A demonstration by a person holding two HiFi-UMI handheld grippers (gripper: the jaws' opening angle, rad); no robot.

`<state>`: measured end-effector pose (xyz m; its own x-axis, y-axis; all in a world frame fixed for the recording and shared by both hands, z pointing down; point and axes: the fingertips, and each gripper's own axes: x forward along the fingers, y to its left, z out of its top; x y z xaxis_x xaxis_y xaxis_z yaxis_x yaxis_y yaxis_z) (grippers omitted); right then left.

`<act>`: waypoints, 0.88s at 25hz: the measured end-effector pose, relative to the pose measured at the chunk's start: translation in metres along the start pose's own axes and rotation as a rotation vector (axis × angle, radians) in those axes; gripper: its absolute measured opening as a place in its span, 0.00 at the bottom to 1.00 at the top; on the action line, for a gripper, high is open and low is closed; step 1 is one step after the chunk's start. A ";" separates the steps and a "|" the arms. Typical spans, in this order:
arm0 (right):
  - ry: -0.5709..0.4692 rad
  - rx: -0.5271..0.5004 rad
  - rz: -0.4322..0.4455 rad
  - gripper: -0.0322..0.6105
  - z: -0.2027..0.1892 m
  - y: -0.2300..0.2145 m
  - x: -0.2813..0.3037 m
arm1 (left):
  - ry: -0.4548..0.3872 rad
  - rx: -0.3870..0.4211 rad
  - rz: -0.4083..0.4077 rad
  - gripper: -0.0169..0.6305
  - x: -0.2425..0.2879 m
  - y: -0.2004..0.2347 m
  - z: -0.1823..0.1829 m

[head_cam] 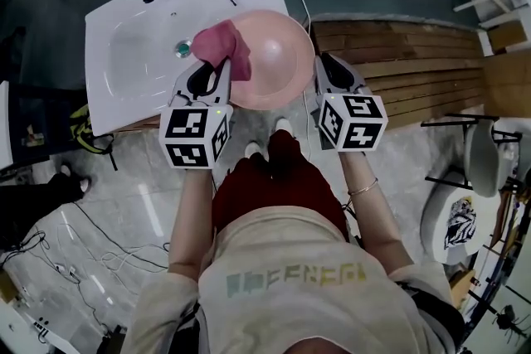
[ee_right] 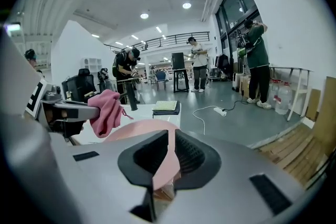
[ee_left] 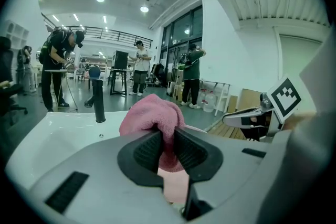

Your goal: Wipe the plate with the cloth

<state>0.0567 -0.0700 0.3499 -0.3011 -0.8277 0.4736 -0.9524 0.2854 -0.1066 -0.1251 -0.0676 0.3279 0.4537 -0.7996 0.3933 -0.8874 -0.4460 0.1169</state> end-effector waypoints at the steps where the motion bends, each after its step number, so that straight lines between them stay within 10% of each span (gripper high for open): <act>1: 0.008 0.001 0.008 0.11 0.000 -0.002 0.004 | 0.004 -0.002 0.003 0.13 0.004 0.000 0.000; 22: 0.238 0.024 0.160 0.22 -0.039 -0.036 0.073 | 0.098 -0.034 0.063 0.13 0.074 -0.003 -0.001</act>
<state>0.0708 -0.1213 0.4227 -0.4306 -0.6358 0.6406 -0.8956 0.3890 -0.2159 -0.0895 -0.1247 0.3578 0.3879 -0.7818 0.4881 -0.9170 -0.3805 0.1194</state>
